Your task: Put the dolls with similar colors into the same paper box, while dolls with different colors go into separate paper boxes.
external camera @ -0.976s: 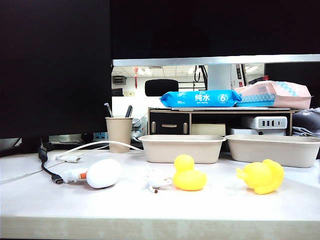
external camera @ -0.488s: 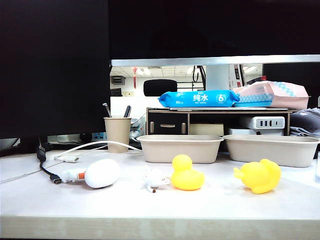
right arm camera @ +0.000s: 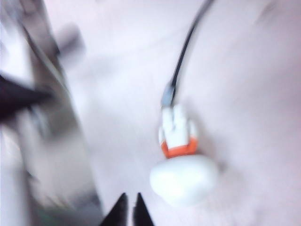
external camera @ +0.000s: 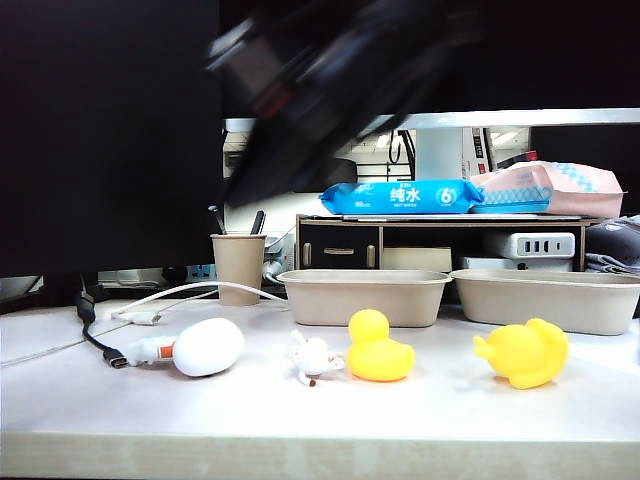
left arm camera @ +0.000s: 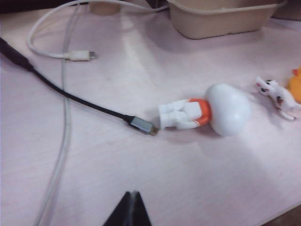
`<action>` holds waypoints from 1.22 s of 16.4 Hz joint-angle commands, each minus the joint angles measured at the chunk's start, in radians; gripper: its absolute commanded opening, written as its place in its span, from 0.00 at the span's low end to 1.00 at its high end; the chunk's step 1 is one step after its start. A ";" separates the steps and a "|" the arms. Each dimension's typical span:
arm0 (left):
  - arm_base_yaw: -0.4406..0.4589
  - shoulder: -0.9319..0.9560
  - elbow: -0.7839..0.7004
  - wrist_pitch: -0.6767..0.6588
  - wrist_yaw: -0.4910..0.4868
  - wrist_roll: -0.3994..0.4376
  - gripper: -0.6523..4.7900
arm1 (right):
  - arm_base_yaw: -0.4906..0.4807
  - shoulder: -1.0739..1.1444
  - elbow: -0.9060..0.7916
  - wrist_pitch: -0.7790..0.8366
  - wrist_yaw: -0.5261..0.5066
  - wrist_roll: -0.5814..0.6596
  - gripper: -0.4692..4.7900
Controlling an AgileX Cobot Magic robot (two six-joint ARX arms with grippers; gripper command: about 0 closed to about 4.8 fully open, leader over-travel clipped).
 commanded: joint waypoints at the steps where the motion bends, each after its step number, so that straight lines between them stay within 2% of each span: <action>1: 0.002 0.000 0.001 0.012 -0.001 0.004 0.11 | 0.077 0.095 0.086 -0.099 0.245 -0.105 0.50; 3: 0.002 0.000 0.001 0.012 0.000 0.004 0.11 | 0.108 0.110 0.087 -0.059 0.260 -0.176 0.82; 5: 0.002 0.000 0.001 0.012 0.000 0.004 0.11 | 0.119 0.114 0.087 -0.002 0.266 -0.196 0.97; 9: 0.002 0.000 0.001 0.012 0.000 0.004 0.11 | 0.119 0.149 0.091 0.095 0.271 -0.227 0.99; 20: 0.002 -0.001 0.001 0.012 0.000 0.004 0.11 | 0.119 0.268 0.098 0.093 0.287 -0.244 0.98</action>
